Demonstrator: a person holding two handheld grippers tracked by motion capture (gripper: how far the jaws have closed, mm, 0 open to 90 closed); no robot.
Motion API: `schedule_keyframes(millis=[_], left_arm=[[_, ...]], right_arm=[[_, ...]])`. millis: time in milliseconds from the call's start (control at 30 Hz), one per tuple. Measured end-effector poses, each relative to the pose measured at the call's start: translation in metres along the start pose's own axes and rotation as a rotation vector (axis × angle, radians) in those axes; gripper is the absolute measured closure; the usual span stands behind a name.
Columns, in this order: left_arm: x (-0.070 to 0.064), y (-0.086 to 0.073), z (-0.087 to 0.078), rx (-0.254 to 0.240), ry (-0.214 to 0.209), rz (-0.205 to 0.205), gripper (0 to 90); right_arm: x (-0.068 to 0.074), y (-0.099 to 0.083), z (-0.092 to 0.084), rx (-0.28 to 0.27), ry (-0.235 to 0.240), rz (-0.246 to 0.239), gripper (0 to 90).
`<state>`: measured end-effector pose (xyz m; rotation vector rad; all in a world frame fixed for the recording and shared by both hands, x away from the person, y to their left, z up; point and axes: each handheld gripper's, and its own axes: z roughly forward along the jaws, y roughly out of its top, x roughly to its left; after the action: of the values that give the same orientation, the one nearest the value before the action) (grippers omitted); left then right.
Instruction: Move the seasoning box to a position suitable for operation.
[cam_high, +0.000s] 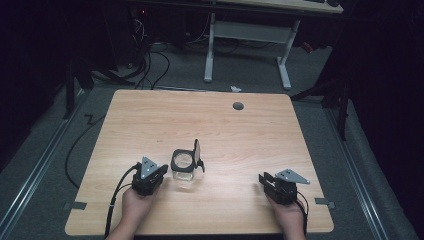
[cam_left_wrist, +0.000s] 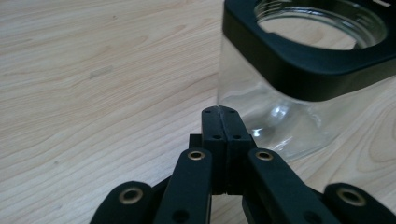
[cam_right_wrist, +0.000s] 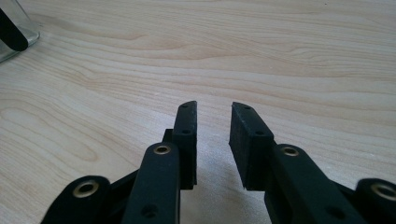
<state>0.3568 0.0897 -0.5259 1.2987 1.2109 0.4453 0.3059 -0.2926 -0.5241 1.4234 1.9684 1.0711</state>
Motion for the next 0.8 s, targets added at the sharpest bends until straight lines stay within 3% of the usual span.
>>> schedule_keyframes(millis=[267,500,733,800], left_arm=[[-0.01,-0.004,-0.003,0.012,-0.019,0.013,90.0],[-0.033,-0.016,-0.012,0.033,-0.075,0.013,90.0],[-0.054,-0.028,-0.009,0.063,-0.128,0.004,90.0],[-0.06,-0.032,-0.009,0.068,-0.144,0.027,90.0]], right_arm=[[0.001,0.0,0.0,-0.003,0.001,-0.007,71.9],[0.001,0.001,-0.001,-0.009,-0.001,-0.007,72.0],[0.001,0.001,-0.001,-0.009,0.002,-0.009,72.0],[0.001,0.001,-0.001,-0.009,0.002,-0.004,72.1]])
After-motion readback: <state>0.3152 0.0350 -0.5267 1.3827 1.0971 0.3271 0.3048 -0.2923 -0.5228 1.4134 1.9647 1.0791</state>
